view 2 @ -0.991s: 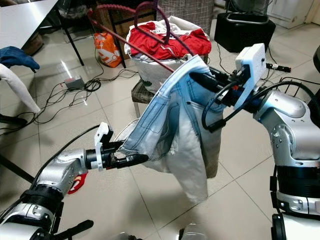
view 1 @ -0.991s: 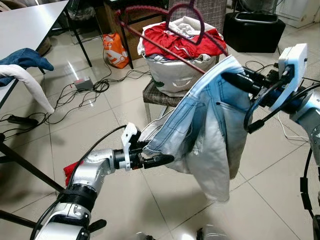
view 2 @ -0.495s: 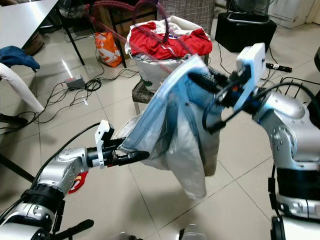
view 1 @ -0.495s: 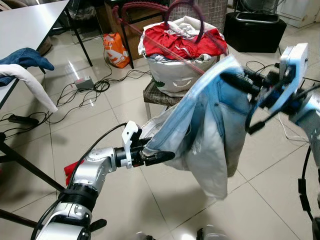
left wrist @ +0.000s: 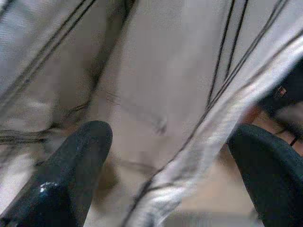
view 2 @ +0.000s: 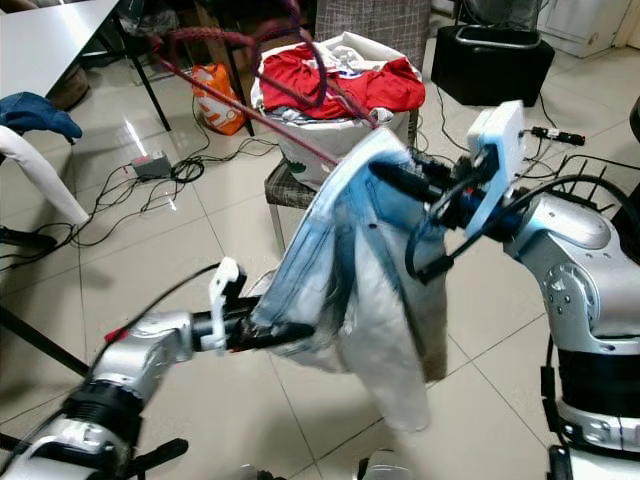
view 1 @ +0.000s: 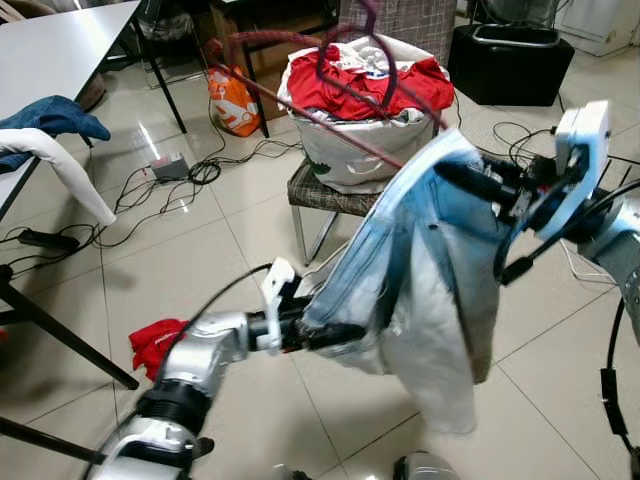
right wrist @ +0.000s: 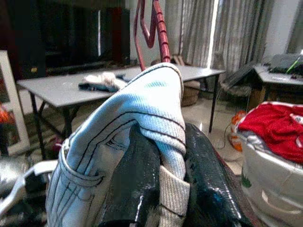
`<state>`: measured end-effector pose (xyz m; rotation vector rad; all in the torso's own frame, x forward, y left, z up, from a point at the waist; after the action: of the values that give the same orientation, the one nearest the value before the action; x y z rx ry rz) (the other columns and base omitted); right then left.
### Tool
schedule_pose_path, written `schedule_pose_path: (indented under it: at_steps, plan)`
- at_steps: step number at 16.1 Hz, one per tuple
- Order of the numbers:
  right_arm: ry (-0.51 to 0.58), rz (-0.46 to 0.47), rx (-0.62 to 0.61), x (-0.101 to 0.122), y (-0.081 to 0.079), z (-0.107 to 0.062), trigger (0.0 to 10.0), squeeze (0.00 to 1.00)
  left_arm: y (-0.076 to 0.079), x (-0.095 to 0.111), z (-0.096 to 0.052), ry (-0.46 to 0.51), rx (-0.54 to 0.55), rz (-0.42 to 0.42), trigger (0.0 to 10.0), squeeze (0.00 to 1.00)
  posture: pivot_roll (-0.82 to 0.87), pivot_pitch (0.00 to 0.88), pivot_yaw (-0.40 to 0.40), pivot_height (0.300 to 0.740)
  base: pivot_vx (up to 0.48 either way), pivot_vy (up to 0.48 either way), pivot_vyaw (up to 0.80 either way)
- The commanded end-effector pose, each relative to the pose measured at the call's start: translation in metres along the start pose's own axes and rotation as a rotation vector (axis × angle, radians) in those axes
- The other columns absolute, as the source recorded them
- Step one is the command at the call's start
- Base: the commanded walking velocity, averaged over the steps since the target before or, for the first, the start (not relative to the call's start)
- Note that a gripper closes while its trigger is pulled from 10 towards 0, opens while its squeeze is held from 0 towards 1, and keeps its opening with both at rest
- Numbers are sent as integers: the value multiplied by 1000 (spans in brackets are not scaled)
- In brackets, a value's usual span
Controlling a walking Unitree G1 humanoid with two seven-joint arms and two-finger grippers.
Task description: Hang hanger
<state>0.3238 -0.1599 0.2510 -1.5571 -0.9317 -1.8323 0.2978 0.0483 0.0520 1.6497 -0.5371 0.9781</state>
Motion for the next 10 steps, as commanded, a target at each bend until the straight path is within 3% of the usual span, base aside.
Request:
schedule_pose_path:
  at_steps: [1, 2, 3, 4, 6, 7, 10]
  plan:
    - [105, -40, 22, 31, -5, 4, 10000, 0, -1, 18, 0, 122, 18, -101, 9647, 0, -236, 0, 145, 740, 0, 0, 0]
    - [108, -34, 27, 31, -5, 4, 10000, 0, -2, 24, 1, 177, 22, -151, 9529, 0, -236, 0, 145, 740, 0, 0, 0]
    - [103, -21, 40, 28, -8, 4, 10000, 0, -10, 46, 2, 349, 60, -300, 8941, 0, -236, 0, 145, 740, 0, 0, 0]
    - [91, -11, 49, 24, -11, 4, 10000, 0, -14, 54, 3, 424, 82, -356, 10000, 0, -231, 0, 143, 740, 0, 0, 0]
    - [41, 24, 92, 8, -23, 4, 10000, 0, -23, 79, 1, 619, 134, -494, 10000, 0, -230, 0, 142, 740, 0, 0, 0]
    - [13, 49, 108, -2, -30, 3, 10000, 0, -23, 91, 0, 675, 149, -506, 10000, 0, -226, 0, 140, 740, 0, 0, 0]
    - [-8, 74, 114, -11, -35, 3, 10000, 0, -24, 105, -3, 708, 164, -518, 10000, 0, -226, 0, 142, 740, 0, 0, 0]
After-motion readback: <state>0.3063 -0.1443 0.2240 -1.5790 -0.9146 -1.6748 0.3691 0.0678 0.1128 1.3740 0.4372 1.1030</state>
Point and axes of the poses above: a point about 5 cm out from each wrist's last joint towards the gripper, its own z axis pointing out of the wrist towards the gripper, its own x axis along the axis of the wrist's last joint, y = z × x, the point moved 5 cm from there along z, pointing out of the wrist towards the gripper, and after that the axes turned 4 degrees about -z, right-handed, at the moved point
